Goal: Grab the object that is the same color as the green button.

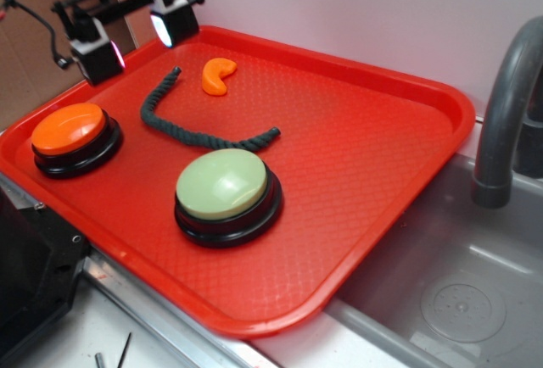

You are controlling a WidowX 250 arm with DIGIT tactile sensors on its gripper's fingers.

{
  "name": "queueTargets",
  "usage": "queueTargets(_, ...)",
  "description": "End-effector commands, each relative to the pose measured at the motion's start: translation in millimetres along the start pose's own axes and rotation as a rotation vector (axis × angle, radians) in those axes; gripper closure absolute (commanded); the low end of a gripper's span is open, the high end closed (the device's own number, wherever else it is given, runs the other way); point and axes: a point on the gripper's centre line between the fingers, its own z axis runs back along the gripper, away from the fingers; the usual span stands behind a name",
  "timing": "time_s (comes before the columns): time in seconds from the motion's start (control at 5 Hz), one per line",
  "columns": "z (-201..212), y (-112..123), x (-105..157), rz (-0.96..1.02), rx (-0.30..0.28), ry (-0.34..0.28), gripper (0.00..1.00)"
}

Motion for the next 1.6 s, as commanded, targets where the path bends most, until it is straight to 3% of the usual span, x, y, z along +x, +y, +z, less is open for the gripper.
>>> queueTargets(0.0,-42,3,-9,-0.059,0.067,0.007,0.0)
queueTargets(0.2,-64,7,-11,-0.073,0.126,-0.034,0.0)
queueTargets(0.4,-73,10,-12,-0.073,0.11,-0.077,0.0)
queueTargets(0.6,-74,8,-9,-0.082,0.059,-0.106,1.0)
queueTargets(1.2,-63,14,-12,-0.065,0.019,-0.108,1.0)
queueTargets(1.4,-37,17,-15,-0.214,0.051,-0.033,1.0)
